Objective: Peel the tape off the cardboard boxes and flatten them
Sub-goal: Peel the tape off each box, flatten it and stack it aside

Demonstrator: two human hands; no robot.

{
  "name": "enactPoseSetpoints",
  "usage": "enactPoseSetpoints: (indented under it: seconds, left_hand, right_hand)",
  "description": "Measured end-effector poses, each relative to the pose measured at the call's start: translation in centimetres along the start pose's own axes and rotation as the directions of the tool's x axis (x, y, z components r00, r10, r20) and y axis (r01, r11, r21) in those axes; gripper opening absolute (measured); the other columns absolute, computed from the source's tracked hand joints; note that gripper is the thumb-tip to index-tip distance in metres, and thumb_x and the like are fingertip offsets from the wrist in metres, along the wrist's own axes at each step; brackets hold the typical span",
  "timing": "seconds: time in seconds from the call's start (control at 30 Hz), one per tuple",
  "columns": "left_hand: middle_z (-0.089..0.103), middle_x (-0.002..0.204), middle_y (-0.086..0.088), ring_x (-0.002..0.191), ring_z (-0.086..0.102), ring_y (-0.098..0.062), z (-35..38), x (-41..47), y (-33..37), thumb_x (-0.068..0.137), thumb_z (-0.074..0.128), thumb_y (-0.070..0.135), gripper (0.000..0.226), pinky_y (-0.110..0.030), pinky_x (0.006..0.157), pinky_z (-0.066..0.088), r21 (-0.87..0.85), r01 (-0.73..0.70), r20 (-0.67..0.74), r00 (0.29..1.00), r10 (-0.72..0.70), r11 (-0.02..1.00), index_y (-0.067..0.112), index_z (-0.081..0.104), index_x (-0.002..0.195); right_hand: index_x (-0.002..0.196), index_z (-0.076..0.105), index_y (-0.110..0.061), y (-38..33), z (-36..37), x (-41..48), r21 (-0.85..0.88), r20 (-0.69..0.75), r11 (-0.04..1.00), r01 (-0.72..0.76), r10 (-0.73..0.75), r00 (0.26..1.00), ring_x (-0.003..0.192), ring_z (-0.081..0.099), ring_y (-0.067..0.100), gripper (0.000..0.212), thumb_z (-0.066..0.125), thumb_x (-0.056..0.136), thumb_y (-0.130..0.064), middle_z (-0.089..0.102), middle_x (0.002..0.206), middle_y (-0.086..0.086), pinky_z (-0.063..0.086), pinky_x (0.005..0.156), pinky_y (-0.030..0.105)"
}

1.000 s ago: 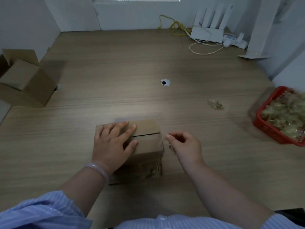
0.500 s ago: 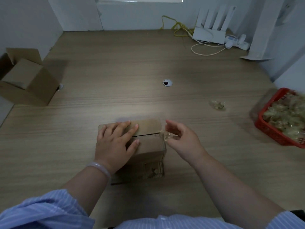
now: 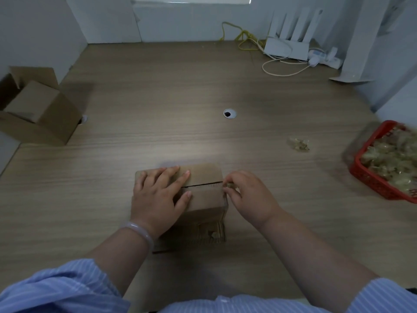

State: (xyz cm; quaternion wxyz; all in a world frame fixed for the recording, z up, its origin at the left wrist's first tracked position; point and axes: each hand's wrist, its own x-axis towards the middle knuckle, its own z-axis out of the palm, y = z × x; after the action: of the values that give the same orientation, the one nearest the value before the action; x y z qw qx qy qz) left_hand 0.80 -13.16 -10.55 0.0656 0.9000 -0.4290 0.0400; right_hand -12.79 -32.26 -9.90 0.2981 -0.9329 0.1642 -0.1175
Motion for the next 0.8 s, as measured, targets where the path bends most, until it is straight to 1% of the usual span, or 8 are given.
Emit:
enactPoseSetpoints:
  seconds: [0.13, 0.27, 0.37, 0.43, 0.47, 0.57, 0.7, 0.8]
  left_hand:
    - [0.055, 0.134, 0.005, 0.121, 0.048, -0.025, 0.1, 0.2, 0.2, 0.086, 0.036, 0.06, 0.052, -0.051, 0.103, 0.034, 0.012, 0.011, 0.003, 1.0, -0.011, 1.0, 0.038, 0.056, 0.129]
    - [0.055, 0.134, 0.004, 0.121, 0.048, -0.026, 0.1, 0.3, 0.3, 0.086, 0.035, 0.06, 0.053, -0.051, 0.102, 0.033, 0.017, 0.005, 0.0, 1.0, -0.005, 1.0, 0.037, 0.056, 0.129]
    - [0.054, 0.135, 0.004, 0.123, 0.046, -0.025, 0.1, 0.3, 0.2, 0.087, 0.034, 0.06, 0.053, -0.051, 0.104, 0.032, 0.026, 0.003, 0.01, 1.0, -0.003, 1.0, 0.038, 0.054, 0.131]
    - [0.053, 0.136, 0.005, 0.123, 0.045, -0.025, 0.1, 0.3, 0.2, 0.088, 0.032, 0.061, 0.054, -0.051, 0.104, 0.032, 0.03, 0.005, 0.021, 1.0, -0.005, 1.0, 0.038, 0.053, 0.132]
    - [0.053, 0.136, 0.005, 0.123, 0.045, -0.025, 0.1, 0.3, 0.2, 0.088, 0.031, 0.06, 0.054, -0.051, 0.104, 0.032, 0.03, 0.007, 0.023, 1.0, -0.007, 1.0, 0.038, 0.053, 0.132]
    - [0.054, 0.135, 0.004, 0.122, 0.046, -0.026, 0.1, 0.3, 0.4, 0.087, 0.032, 0.06, 0.054, -0.052, 0.103, 0.033, 0.028, 0.01, 0.014, 1.0, -0.01, 1.0, 0.037, 0.054, 0.131]
    - [0.056, 0.134, 0.003, 0.12, 0.048, -0.027, 0.1, 0.3, 0.4, 0.086, 0.033, 0.06, 0.054, -0.051, 0.103, 0.033, 0.033, 0.01, 0.006, 1.0, -0.011, 0.999, 0.036, 0.056, 0.129]
    - [0.056, 0.133, 0.003, 0.119, 0.048, -0.027, 0.1, 0.2, 0.4, 0.086, 0.034, 0.06, 0.054, -0.051, 0.102, 0.034, 0.037, 0.009, -0.002, 1.0, -0.009, 0.999, 0.036, 0.056, 0.129]
  right_hand:
    - [0.086, 0.06, -0.021, 0.7, -0.2, -1.7, 0.224, -0.004, 0.96, -0.168, 0.174, 0.985, 0.078, 0.056, 0.012, 0.009, 0.062, 0.087, -0.013, 0.061, 0.08, -0.003, 0.042, 0.071, 0.026]
    - [0.084, 0.056, -0.018, -0.2, -0.2, -1.8, 0.617, 0.131, 0.667, -0.418, 0.436, 0.89, 0.069, 0.059, 0.013, 0.016, 0.065, 0.086, -0.005, 0.061, 0.075, 0.003, 0.055, 0.071, 0.037]
    - [0.09, 0.052, -0.018, -0.5, -0.4, -1.2, 0.678, 0.151, 0.539, -0.499, 0.563, 0.813, 0.071, 0.063, 0.022, 0.03, 0.076, 0.077, -0.007, 0.062, 0.08, 0.012, 0.06, 0.064, 0.04]
    - [0.086, 0.057, -0.024, -0.2, -0.2, -0.8, 0.565, 0.051, 0.663, -0.491, 0.566, 0.823, 0.073, 0.065, 0.02, 0.029, 0.081, 0.072, -0.015, 0.064, 0.083, 0.006, 0.059, 0.067, 0.032]
    - [0.083, 0.062, -0.026, 0.0, -0.2, -0.7, 0.449, -0.015, 0.765, -0.462, 0.523, 0.852, 0.073, 0.064, 0.015, 0.024, 0.081, 0.071, -0.019, 0.065, 0.083, 0.002, 0.055, 0.068, 0.022]
    - [0.098, 0.072, -0.02, 0.2, 0.0, -1.1, 0.125, -0.15, 0.964, -0.236, 0.253, 0.956, 0.079, 0.051, 0.001, 0.019, 0.073, 0.08, -0.027, 0.059, 0.095, -0.003, 0.036, 0.077, 0.003]
    - [0.131, 0.057, -0.013, -0.7, 0.7, -2.4, 0.038, -0.092, 0.995, -0.088, 0.091, 0.992, 0.106, 0.044, 0.01, 0.047, 0.053, 0.089, -0.034, 0.05, 0.115, 0.005, 0.03, 0.097, 0.013]
    - [0.139, 0.046, -0.021, -0.6, 1.1, -2.4, 0.038, -0.023, 0.993, -0.113, 0.114, 0.993, 0.112, 0.046, 0.011, 0.063, 0.069, 0.082, -0.032, 0.051, 0.121, -0.002, 0.034, 0.101, 0.021]
